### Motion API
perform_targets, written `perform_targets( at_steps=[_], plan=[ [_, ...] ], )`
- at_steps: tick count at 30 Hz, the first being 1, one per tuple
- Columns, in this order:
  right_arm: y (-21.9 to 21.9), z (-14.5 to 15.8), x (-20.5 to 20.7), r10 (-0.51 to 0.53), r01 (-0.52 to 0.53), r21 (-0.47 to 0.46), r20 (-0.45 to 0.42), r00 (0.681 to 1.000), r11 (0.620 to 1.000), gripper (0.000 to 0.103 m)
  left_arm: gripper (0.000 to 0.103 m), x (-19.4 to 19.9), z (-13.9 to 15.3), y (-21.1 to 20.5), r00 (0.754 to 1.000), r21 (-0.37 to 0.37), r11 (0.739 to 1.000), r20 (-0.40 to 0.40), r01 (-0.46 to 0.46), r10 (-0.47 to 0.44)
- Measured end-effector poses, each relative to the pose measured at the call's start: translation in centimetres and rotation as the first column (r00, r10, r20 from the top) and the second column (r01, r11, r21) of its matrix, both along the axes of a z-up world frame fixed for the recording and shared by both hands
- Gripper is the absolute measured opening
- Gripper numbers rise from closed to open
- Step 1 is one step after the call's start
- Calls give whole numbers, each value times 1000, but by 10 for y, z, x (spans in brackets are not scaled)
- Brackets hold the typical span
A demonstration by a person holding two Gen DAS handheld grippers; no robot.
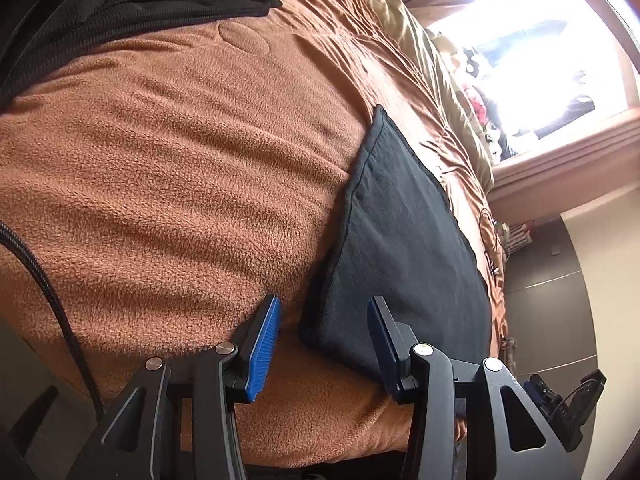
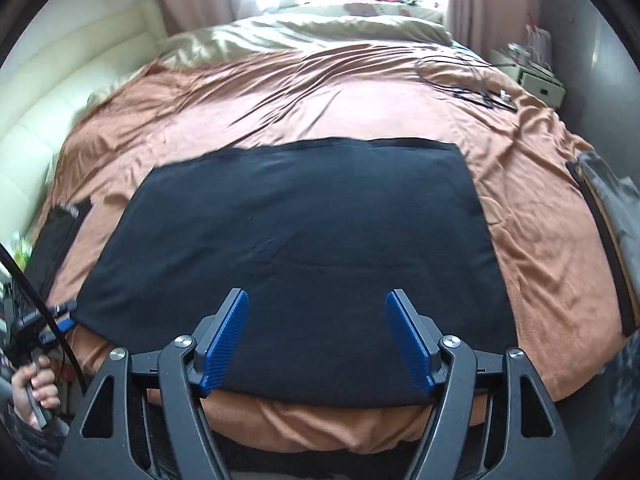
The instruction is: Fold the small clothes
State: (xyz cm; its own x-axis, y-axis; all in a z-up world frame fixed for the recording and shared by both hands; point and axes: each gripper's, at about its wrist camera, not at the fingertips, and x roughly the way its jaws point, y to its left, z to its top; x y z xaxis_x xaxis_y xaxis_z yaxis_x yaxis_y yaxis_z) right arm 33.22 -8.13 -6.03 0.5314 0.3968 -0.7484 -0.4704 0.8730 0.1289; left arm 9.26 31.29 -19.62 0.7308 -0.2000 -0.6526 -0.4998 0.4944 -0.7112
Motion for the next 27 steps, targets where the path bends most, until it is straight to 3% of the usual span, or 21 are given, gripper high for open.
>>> perform_targets(
  at_steps=[4, 8, 12, 16, 27],
  plan=[
    [16, -3, -3, 79, -79, -7, 6, 997, 997, 70, 47, 4, -2, -4, 1000, -8, 1000, 12, 10, -10],
    [39, -23, 3, 80, -80, -89, -2, 997, 993, 69, 44, 6, -2, -7, 1000, 0, 1000, 14, 6, -6],
    [63, -43, 8, 119, -124, -80, -67, 991, 989, 32, 25, 6, -6, -5, 1000, 0, 1000, -5, -3, 3],
    [84, -62, 21, 134, -144, -97, -108, 985, 985, 16, 16, 4, -8, -3, 1000, -6, 1000, -6, -11, 11],
    [133, -94, 69, 154, -173, -110, -165, 974, 979, 5, 11, -3, -8, -1, 999, -12, 999, -16, -33, 33]
  ],
)
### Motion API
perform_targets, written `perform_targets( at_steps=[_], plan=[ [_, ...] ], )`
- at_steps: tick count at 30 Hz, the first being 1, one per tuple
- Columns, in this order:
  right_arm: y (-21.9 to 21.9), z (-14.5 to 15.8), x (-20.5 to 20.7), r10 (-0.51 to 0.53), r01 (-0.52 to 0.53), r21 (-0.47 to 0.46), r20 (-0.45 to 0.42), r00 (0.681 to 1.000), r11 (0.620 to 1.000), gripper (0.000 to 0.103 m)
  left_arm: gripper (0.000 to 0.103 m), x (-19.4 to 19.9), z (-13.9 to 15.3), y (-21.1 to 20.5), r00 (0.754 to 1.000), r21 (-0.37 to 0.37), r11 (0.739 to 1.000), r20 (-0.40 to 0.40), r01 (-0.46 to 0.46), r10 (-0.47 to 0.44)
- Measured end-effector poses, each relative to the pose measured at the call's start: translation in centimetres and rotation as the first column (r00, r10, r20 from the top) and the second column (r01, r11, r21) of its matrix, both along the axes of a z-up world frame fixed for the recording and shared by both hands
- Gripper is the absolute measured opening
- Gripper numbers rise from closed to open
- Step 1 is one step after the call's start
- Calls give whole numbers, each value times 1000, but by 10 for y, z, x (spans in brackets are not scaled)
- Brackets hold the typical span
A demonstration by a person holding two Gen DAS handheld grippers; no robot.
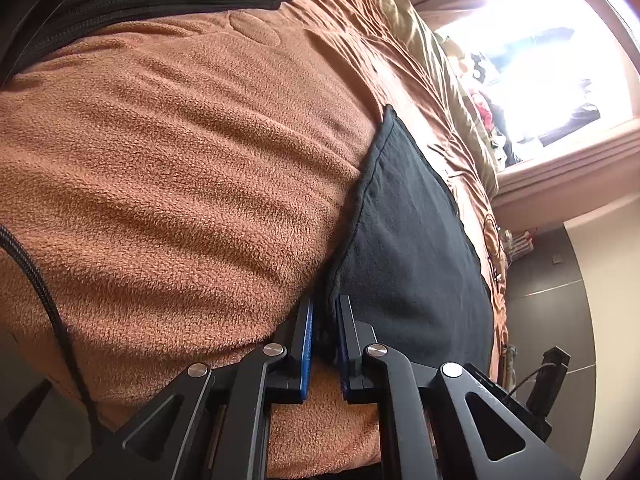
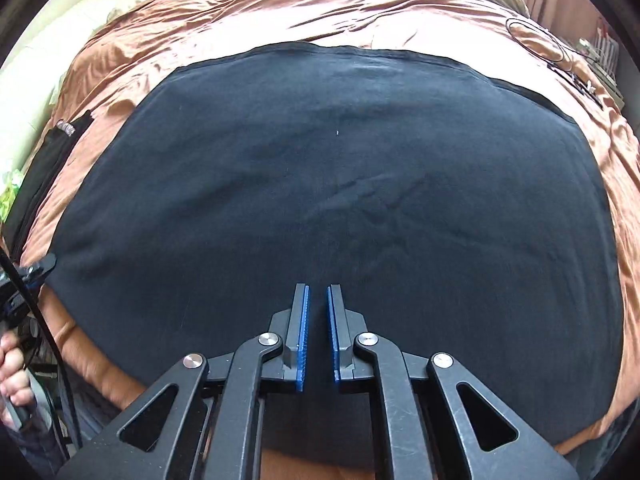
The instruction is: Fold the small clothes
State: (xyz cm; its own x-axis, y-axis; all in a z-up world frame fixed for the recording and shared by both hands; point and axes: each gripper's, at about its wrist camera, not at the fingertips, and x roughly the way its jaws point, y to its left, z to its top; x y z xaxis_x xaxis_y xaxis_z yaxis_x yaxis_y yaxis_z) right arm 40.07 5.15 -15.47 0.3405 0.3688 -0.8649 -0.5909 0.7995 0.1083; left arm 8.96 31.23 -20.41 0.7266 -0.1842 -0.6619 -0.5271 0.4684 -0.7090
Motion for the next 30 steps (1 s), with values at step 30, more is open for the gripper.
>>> perform_targets(
  at_steps=[30],
  plan=[
    [85, -15, 173, -62, 61, -31, -21, 998, 998, 3, 11, -4, 2, -14, 978, -26, 981, -78, -194, 191]
  ],
)
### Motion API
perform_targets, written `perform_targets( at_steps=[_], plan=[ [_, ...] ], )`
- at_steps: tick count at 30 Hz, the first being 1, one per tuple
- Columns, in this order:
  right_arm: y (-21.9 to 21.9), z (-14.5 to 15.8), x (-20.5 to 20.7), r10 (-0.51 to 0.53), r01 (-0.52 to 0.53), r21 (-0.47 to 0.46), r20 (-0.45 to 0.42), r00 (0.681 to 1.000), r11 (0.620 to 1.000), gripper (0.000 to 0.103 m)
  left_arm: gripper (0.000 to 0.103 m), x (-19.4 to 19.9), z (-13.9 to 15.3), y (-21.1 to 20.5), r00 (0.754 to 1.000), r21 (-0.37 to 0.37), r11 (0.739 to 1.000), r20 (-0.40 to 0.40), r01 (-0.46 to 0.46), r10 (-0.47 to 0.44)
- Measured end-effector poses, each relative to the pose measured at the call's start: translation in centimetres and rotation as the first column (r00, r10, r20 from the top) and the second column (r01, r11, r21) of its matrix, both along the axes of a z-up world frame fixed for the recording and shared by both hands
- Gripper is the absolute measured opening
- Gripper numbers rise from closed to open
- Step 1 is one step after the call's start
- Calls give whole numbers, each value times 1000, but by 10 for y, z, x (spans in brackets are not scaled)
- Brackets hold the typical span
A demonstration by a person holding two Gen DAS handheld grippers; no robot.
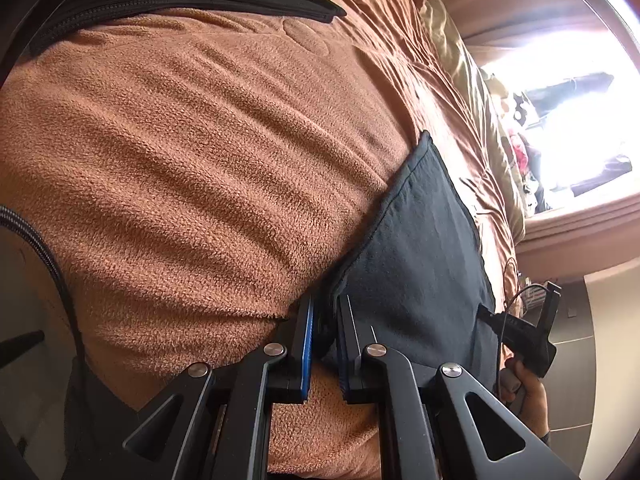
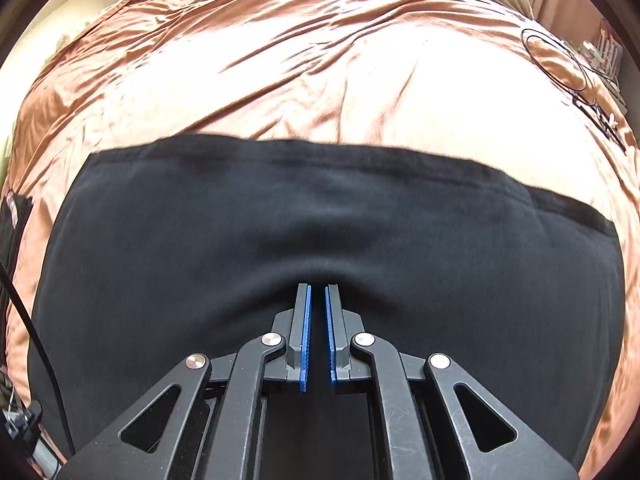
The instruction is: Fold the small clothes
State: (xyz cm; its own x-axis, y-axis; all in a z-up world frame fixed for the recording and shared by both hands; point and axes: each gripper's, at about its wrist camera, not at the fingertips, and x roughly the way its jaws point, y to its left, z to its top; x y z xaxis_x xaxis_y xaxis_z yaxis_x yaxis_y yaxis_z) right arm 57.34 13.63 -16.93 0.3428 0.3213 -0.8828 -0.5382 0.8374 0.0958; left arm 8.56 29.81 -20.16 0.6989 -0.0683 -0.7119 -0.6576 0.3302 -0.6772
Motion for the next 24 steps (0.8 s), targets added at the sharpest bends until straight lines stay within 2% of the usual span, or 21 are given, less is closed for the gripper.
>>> perform_targets(
  at_steps=[10, 19, 24],
  plan=[
    [21, -7, 42, -18, 18, 7, -18, 1000, 1000, 3, 11, -2, -1, 1, 1000, -15, 1000, 0, -14, 13],
    [41, -2, 57, -21, 22, -25, 7, 1000, 999, 2, 10, -2, -4, 4, 1000, -23, 1000, 12, -16, 16],
    [37, 11, 43, -15, 15, -6, 17, 1000, 1000, 2, 10, -5, -6, 5, 999, -33, 999, 29, -16, 17]
  ],
)
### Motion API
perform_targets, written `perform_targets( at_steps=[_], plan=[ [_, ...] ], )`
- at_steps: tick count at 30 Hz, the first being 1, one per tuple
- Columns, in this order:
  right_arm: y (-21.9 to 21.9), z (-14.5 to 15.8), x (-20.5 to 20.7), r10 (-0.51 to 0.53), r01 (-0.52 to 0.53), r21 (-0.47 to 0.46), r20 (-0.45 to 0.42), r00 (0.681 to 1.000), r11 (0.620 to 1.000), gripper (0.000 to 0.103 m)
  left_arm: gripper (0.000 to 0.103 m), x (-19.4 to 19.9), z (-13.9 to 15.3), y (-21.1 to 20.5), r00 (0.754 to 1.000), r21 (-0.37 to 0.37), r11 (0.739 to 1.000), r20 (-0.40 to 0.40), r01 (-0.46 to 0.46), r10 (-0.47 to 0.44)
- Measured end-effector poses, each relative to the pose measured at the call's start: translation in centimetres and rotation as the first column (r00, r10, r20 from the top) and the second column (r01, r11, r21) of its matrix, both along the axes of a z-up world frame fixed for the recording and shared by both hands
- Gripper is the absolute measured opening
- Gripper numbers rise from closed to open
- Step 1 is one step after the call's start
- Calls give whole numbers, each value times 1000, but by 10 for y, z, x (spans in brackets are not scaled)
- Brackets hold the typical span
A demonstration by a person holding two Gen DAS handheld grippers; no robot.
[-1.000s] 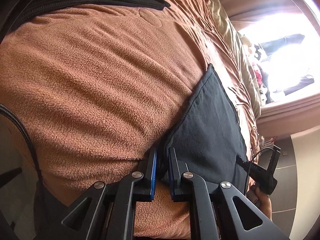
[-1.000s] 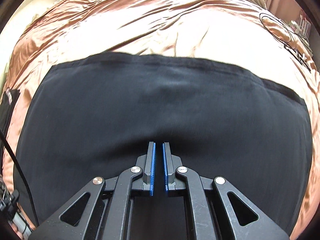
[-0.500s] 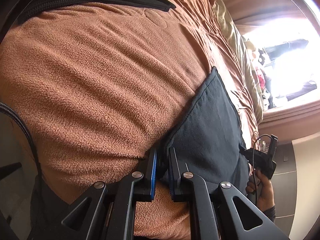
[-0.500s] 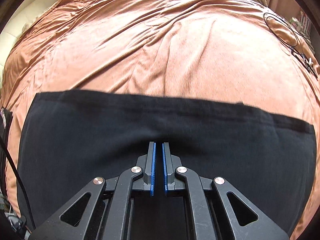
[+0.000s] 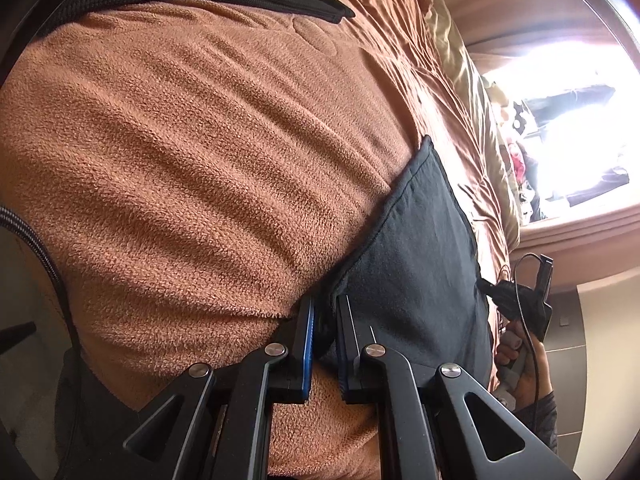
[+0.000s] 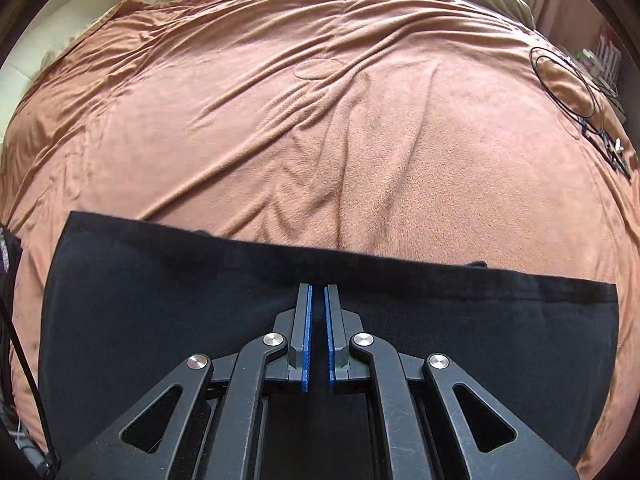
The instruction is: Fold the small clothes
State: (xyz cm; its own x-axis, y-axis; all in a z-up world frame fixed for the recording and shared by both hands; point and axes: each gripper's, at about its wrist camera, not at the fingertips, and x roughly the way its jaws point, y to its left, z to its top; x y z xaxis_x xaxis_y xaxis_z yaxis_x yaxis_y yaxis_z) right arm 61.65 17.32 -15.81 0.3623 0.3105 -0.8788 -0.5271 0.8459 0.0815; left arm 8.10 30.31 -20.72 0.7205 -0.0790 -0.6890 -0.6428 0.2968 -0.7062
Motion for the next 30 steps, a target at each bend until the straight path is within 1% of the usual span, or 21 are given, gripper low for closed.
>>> perform_targets(
  at_steps=[3, 7, 12, 15, 23, 30],
  plan=[
    [-7, 5, -20, 25, -25, -1, 0, 1000, 1000, 2, 10, -1, 0, 1, 1000, -6, 1000, 18, 8, -8],
    [-20, 2, -47, 61, -60, 9, -44, 997, 998, 2, 8, -5, 1, 5, 998, -25, 1000, 58, 16, -14],
    [-34, -13, -84, 95, -94, 10, -99, 991, 996, 2, 8, -8, 8, 9, 991, -50, 998, 128, 34, -28],
    [-40, -18, -107, 107, -106, 14, -106, 989, 994, 2, 8, -8, 16, 10, 985, -49, 997, 168, 51, -43],
    [-60, -16, -158, 116, -110, 55, -121, 986, 992, 2, 7, 2, 41, 6, 965, -27, 994, 243, 105, -95],
    [-89, -14, -195, 105, -93, 91, -133, 986, 991, 2, 7, 17, 69, -3, 938, 3, 987, 310, 160, -153]
  ],
)
